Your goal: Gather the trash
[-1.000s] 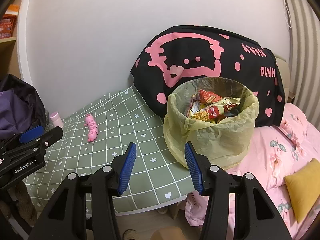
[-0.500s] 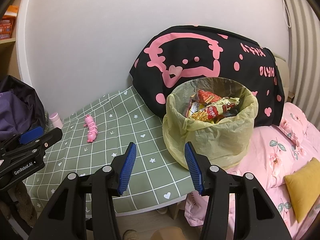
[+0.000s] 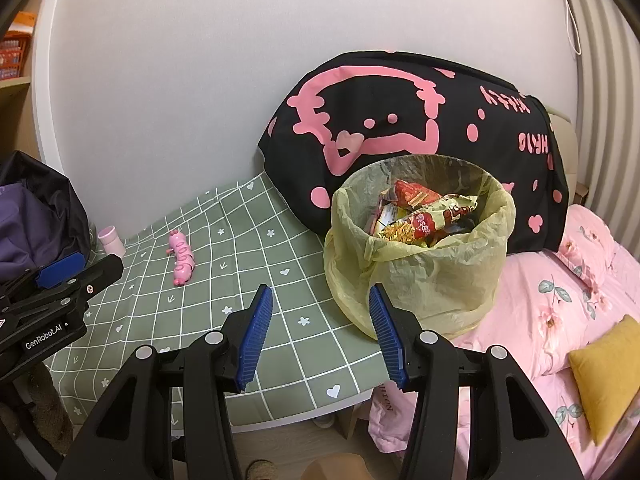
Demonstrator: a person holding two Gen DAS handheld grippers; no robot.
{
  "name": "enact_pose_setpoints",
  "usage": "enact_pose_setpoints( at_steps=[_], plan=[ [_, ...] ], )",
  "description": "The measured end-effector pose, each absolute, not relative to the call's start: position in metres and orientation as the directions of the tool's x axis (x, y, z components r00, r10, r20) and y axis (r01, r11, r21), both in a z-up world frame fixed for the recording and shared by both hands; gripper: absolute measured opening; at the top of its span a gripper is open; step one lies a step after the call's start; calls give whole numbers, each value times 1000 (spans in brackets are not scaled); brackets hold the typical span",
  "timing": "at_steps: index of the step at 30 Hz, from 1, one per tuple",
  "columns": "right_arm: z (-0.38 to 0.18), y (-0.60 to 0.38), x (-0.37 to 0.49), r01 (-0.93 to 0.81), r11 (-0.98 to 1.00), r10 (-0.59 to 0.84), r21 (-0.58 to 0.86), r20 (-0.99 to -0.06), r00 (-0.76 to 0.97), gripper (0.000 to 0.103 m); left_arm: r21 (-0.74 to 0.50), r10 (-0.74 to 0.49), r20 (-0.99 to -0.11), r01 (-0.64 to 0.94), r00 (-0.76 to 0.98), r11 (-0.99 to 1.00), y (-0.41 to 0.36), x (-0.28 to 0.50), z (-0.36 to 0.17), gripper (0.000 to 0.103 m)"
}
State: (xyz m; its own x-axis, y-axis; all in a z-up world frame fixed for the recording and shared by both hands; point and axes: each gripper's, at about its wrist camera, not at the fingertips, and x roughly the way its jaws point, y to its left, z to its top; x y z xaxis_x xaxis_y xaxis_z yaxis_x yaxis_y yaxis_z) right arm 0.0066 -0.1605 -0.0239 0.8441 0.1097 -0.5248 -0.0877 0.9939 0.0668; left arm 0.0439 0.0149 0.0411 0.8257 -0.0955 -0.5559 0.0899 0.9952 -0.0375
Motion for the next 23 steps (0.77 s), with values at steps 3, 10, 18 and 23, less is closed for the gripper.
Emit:
enact_pose_setpoints(
  at_steps=[3, 10, 18, 23],
  plan=[
    [-24, -160, 6, -86, 994, 109, 67, -525, 844, 48, -38, -96, -556, 90, 826, 995, 15, 44, 42, 70],
    [-25, -160, 6, -88, 994, 108, 62, -528, 843, 48, -44, -103, -557, 94, 824, 995, 16, 45, 42, 69],
    [-30, -150, 26, -121, 992, 122, 39, -557, 822, 48, -72, -63, -608, 24, 792, 997, 40, 60, 28, 68],
    [-50, -108, 91, -266, 962, 244, 66, -648, 721, 48, 7, 110, -657, -140, 746, 990, 89, 89, 10, 68]
  ],
)
